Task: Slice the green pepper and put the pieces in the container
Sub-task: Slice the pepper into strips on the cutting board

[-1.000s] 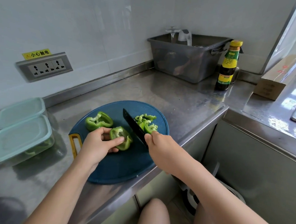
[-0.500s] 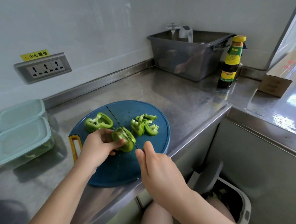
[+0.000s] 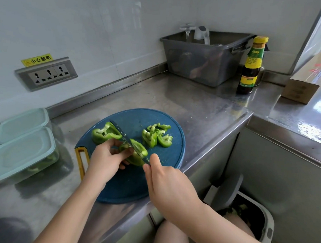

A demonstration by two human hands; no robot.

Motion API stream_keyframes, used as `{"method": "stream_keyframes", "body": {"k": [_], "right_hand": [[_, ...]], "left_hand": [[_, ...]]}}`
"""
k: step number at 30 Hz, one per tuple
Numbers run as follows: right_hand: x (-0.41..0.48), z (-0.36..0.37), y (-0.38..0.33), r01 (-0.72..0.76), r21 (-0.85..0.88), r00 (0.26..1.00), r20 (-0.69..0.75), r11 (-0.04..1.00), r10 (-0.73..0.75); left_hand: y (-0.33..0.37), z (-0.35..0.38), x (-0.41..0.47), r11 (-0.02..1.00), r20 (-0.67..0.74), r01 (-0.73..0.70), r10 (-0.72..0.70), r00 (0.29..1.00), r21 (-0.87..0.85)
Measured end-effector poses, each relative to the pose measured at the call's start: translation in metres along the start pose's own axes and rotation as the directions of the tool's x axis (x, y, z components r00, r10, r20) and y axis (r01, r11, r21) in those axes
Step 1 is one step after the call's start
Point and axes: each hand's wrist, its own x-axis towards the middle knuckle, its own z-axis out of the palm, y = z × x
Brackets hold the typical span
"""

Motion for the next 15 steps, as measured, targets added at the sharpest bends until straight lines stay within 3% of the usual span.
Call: {"method": "stream_keyframes", "body": {"k": [5, 9, 15], "right_hand": [[-0.005, -0.004, 0.000, -0.021, -0.031, 0.999, 0.041, 0.999, 0.022], [-0.005, -0.002, -0.008, -0.050, -0.103, 0.999, -0.020, 0.993, 0.048], [0.026, -0.012, -0.015, -0.124, -0.033, 0.978, 0.167, 0.992, 0.128]], "left_hand": [[0.000, 0.000, 0.004, 0.998, 0.028, 0.047, -0.046, 0.999, -0.034], [0.001, 0.000, 0.006, 0.999, 0.046, 0.047, -0.046, 0.998, -0.026], [0.001, -0.001, 0.004, 1.000, 0.071, 0.010, -0.011, 0.997, 0.016]]}}
